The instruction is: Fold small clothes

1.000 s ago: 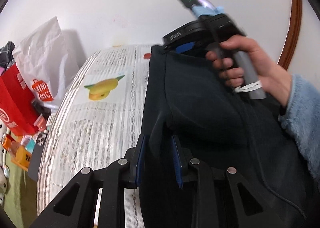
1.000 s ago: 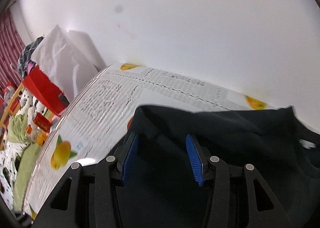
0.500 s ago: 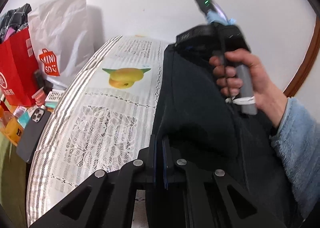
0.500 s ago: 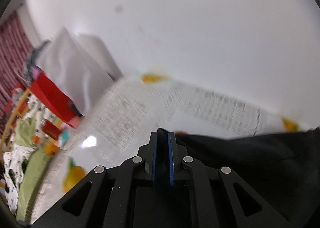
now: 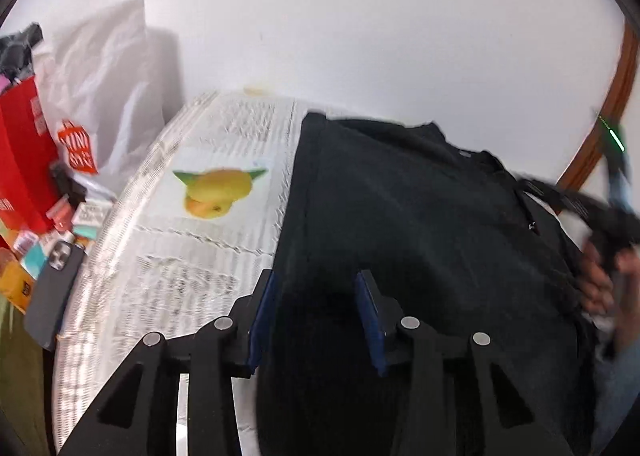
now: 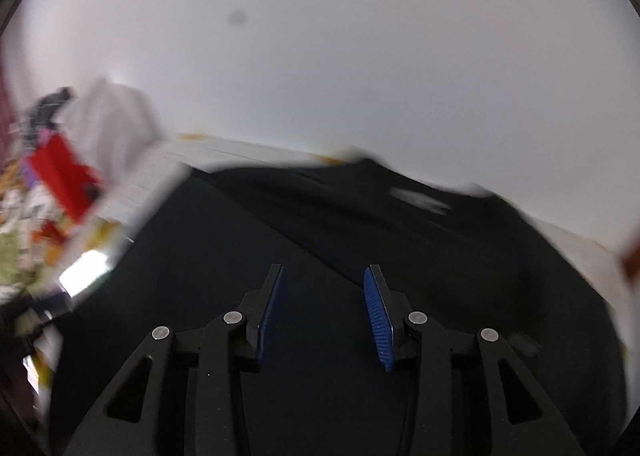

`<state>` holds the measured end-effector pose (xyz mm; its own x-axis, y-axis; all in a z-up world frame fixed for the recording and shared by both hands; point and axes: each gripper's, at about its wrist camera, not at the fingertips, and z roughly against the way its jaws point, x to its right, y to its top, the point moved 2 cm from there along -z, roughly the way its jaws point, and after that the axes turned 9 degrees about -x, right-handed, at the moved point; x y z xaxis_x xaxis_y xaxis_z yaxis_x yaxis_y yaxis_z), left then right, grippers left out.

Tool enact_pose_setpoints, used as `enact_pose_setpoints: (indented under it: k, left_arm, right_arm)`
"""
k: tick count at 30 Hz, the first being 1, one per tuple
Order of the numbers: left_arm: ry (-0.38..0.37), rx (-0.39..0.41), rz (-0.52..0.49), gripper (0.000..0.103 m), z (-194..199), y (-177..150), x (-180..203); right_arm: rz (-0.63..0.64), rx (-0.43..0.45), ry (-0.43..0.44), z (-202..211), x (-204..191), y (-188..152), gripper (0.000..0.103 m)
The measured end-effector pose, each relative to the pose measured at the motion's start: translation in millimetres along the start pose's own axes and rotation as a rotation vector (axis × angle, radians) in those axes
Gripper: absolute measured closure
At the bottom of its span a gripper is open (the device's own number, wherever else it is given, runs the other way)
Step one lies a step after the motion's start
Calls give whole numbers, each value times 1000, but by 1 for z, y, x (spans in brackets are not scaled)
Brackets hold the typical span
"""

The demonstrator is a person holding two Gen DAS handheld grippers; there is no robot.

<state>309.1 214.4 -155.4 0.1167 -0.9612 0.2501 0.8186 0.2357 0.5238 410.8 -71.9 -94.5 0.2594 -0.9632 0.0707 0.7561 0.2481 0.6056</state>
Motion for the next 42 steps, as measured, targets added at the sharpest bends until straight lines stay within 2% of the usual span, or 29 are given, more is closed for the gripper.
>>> enact_pose_setpoints:
  k: [1,4,7,9,11,13,15,17,20,23,25,27,29,30,33,36,39,42]
  left_arm:
    - [9,-15,-2,65,-6,0,1]
    - [105,-81,-23,65,-21,-5,5]
    - [111,-82,-13,65,-17,-9,4]
    - [106,-90,-1,65,-10,-12,5]
    - [102,-86,7,65,0,-17,7]
    - [103,-82,-1,65,10,-22,12]
    - [119,-76,-14,65,21,-30,19]
    - [113,-72,-22,65,33,-37,25]
    - [115,-62,-27,65,47,-48,35]
    - [99,-61,-39,64,55,-58,45]
    - [89,-66,-47,61,58,-65,52]
    - [72,-71,-54,53,60,-72,59]
    - [65,-70,-65,50,62,-80,65]
    - [65,-67,-70,50,63,-84,68]
    - [69,-67,-81,49,62,-96,73]
    - [84,-84,-71,49,56,-108,70]
    - [107,-107,-58,49,48,-119,63]
    - [138,-114,-42,49,44,-125,55]
  right_arm:
    - [-30,-10,-64,7,25,-19,63]
    - [-120,-70,-164,19,83,-66,63]
    - [-205,-144,-210,18,125,-111,63]
    - [-232,-158,-235,16,139,-131,63]
    - [-257,-167,-260,9,151,-145,63]
    - [-297,-139,-231,6,158,-150,63]
    - [-312,-137,-243,8,160,-149,66]
    - [-324,-128,-275,20,162,-153,66]
    - [-313,-93,-223,44,152,-160,66]
    - [-303,-32,-214,83,150,-176,65]
    - [-311,-3,-227,107,157,-191,61]
    - [-335,24,-268,134,175,-217,40]
    - [-365,34,-357,154,200,-247,24]
    - [-380,31,-388,161,212,-259,21]
    - [-460,-47,-475,173,256,-311,21]
    - [-539,-121,-486,172,291,-356,21]
    - [-575,-169,-488,163,312,-381,21]
    - [-599,-174,-474,156,324,-388,24]
